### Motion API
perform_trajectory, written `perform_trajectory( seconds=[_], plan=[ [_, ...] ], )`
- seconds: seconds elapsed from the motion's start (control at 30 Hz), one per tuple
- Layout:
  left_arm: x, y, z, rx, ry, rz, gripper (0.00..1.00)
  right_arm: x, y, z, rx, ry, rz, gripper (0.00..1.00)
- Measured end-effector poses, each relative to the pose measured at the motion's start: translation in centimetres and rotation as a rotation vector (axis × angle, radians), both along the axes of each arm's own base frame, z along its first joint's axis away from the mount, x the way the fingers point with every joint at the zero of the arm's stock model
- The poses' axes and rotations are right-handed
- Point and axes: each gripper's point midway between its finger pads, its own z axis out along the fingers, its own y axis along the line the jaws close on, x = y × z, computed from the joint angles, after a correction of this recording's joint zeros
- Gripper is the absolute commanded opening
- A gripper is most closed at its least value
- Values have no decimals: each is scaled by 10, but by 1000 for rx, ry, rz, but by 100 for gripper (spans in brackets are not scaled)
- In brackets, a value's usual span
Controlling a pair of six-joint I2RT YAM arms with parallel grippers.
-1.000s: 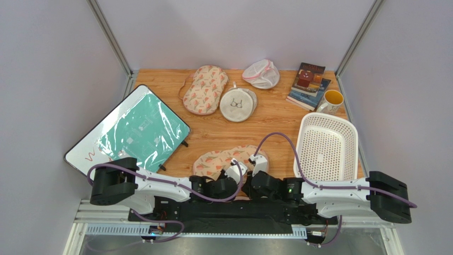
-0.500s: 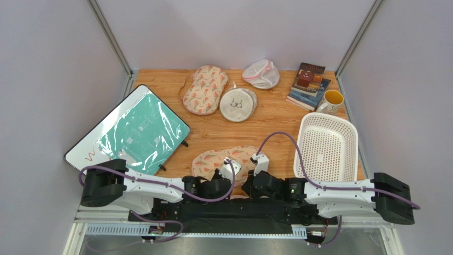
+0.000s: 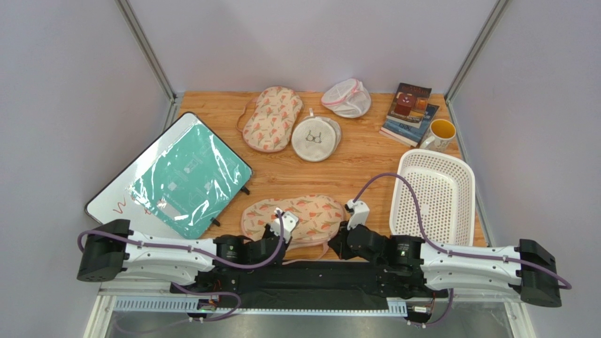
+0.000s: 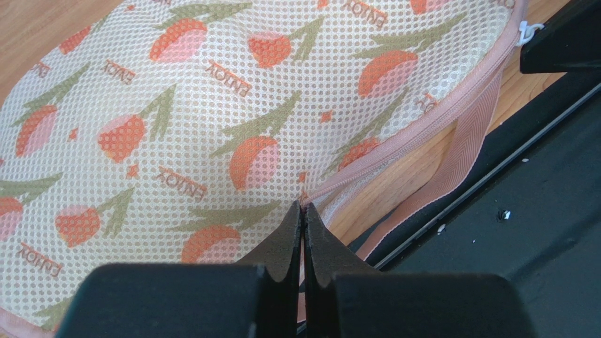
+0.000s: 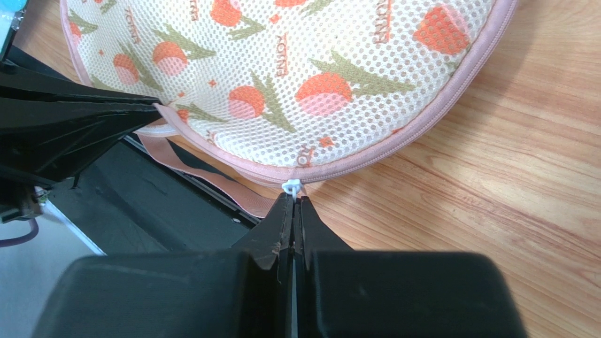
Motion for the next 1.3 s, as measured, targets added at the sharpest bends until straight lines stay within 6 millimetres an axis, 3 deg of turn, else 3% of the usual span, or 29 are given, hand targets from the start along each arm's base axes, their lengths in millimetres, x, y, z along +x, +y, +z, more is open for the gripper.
perform_trajectory(
  seconds=[0.07, 0.1, 0.2, 0.4, 0.57, 0.9, 1.3],
  plan=[
    [0, 1, 4, -11, -3, -6, 36, 0, -1, -2, -9, 3, 0, 0],
    [-1, 1, 7, -19, -5, -10, 59, 0, -2, -3, -16, 4, -1, 0],
    [-2, 4, 9, -6, -12, -29, 69, -1, -4, -11, -46, 13, 0, 0],
    [-4, -7, 23, -21, -19, -75, 72, -5, 0, -25, -87, 44, 24, 0],
    [-11, -37, 41, -97, -20, -152, 75, -8, 8, -32, -90, 64, 45, 0],
    [-16, -71, 5, -14, 0, -226, 74, -12, 17, -29, -56, 76, 69, 0],
    [-7, -79, -3, 15, -31, -204, 73, -12, 21, -21, -20, 71, 77, 0]
  ],
)
